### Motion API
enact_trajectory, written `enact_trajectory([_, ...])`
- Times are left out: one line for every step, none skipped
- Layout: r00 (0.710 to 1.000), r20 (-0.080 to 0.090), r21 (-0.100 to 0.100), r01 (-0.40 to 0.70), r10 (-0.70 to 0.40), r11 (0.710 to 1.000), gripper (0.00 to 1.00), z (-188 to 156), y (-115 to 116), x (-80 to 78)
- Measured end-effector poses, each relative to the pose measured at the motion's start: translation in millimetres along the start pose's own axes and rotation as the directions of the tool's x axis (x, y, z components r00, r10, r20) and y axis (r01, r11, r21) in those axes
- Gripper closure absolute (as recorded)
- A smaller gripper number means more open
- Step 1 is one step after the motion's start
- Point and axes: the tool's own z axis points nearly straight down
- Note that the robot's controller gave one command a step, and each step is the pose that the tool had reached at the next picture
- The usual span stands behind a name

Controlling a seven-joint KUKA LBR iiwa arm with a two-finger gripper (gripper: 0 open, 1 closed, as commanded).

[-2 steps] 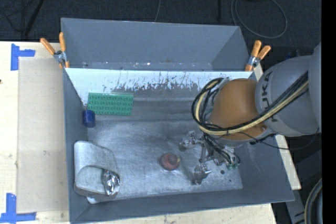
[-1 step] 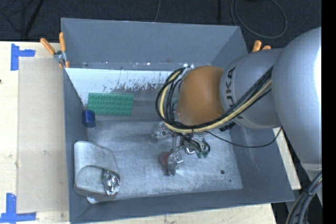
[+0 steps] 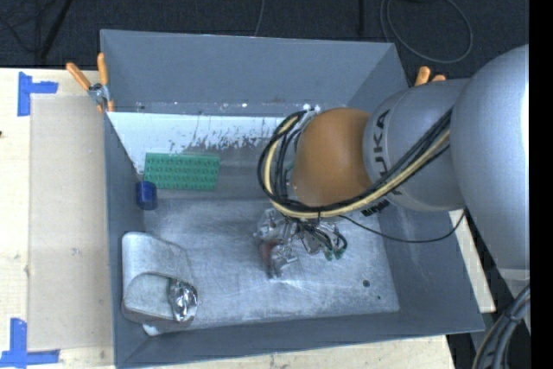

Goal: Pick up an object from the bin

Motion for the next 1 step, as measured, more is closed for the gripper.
enact_trajectory([0.980,0.005,0.003,0.201,-0.201,0.980,1.00,-267.6,-23.9,-40.0])
